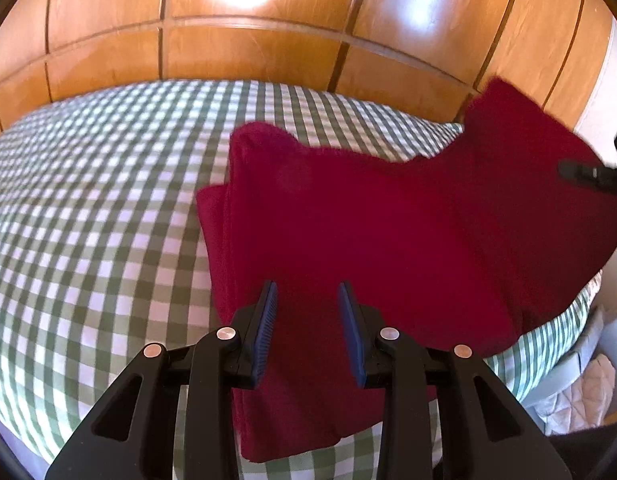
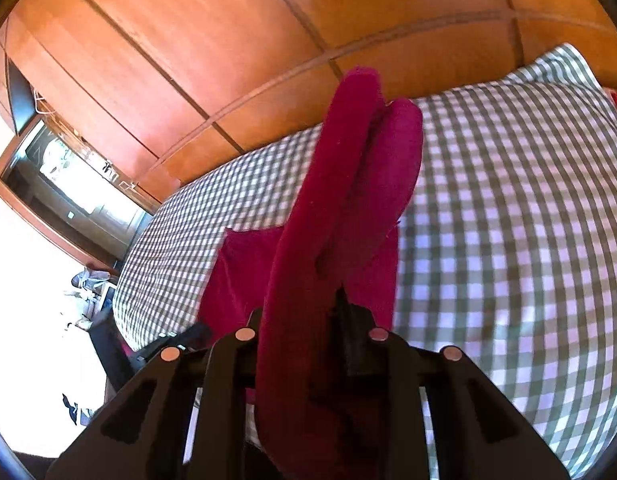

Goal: Fold small clothes
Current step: 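Grasp the sweatshirt end with the right gripper and lift it toward the left gripper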

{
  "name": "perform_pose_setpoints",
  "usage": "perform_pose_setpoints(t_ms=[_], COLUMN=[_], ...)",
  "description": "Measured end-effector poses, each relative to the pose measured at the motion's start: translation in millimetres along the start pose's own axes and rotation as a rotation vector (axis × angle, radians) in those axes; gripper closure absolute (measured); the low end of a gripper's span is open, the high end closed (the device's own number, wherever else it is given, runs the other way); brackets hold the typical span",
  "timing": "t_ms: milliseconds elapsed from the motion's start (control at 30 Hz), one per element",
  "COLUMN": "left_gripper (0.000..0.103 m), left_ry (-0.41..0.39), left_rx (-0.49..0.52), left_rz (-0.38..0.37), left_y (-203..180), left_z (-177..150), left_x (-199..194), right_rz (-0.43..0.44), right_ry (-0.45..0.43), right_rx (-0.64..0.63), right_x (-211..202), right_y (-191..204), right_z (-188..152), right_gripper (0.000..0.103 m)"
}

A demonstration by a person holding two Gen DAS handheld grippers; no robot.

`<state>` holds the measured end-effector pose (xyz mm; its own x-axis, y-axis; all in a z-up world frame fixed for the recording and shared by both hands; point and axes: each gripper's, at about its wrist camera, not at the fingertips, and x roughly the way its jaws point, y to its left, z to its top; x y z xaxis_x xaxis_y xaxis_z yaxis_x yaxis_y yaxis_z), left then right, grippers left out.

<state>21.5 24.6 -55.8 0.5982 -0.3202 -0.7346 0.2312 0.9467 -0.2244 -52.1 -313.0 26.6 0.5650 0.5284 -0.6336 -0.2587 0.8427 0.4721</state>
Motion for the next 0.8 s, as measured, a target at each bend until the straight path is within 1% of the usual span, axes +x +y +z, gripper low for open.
perform_pose_setpoints(t_ms=[100, 167, 200, 233, 333, 533, 700, 767, 800], left_gripper=[0.072, 0.072, 0.072, 0.072, 0.072, 0.072, 0.072, 0.072, 0.072], left_ry=[0.002, 0.008, 0.010, 0.010, 0.007, -0.006, -0.024, -0.027, -0.026], left_rx=[0.000, -0.013, -0.024, -0.030, -0.048, -0.085, -0.108, -0.133, -0.152], left_rz=[-0.021, -0.034, -0.044, -0.049, -0.069, -0.091, -0.078, -0.065, -0.056], left_y=[1, 3, 4, 6, 9, 15, 24, 32, 37], left_z=[-2, -1, -1, -1, -2, -5, -8, -11, -13], left_x=[1, 4, 5, 5, 5, -6, -20, -26, -29], right_rz=[0.007, 0.018, 0.024, 0.027, 0.037, 0.046, 0.038, 0.031, 0.031], right_ry=[0.018, 0.033, 0.043, 0.052, 0.087, 0.189, 0.271, 0.288, 0.297], right_rx=[-0.018, -0.037, -0.054, -0.070, -0.113, -0.200, -0.248, -0.272, -0.290], right_x=[20, 23, 32, 31, 49, 96, 141, 149, 153], right_y=[23, 28, 39, 44, 62, 96, 116, 119, 123], right_z=[9, 9, 10, 7, 3, -20, -45, -51, -56], right_gripper=[0.084, 0.084, 0.084, 0.084, 0.084, 0.084, 0.083, 0.082, 0.080])
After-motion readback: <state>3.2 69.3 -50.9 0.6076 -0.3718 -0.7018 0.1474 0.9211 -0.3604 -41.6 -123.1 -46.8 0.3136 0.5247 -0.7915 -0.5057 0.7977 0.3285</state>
